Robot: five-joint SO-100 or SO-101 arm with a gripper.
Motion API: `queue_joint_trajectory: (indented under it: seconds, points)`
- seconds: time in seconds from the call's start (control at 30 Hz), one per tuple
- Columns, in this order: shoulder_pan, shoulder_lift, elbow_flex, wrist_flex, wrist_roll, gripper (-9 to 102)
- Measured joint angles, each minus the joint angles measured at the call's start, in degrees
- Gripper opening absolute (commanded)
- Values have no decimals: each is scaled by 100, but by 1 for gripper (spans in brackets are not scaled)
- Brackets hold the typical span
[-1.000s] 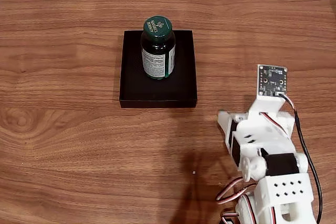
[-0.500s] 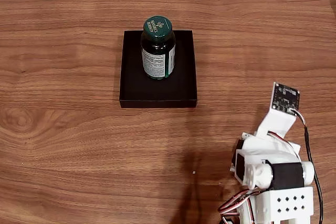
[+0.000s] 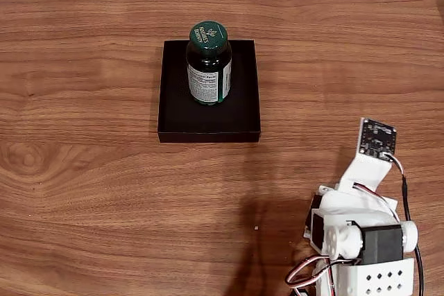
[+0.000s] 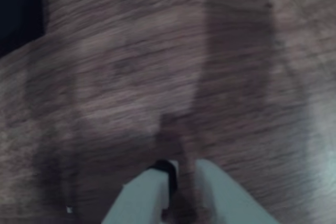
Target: Pick up the pill bottle and place it in the black box.
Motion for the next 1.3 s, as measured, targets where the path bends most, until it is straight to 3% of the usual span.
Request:
queue_joint_trajectory:
  seconds: [1.3]
  points:
    - [18,70,0,44,229,0]
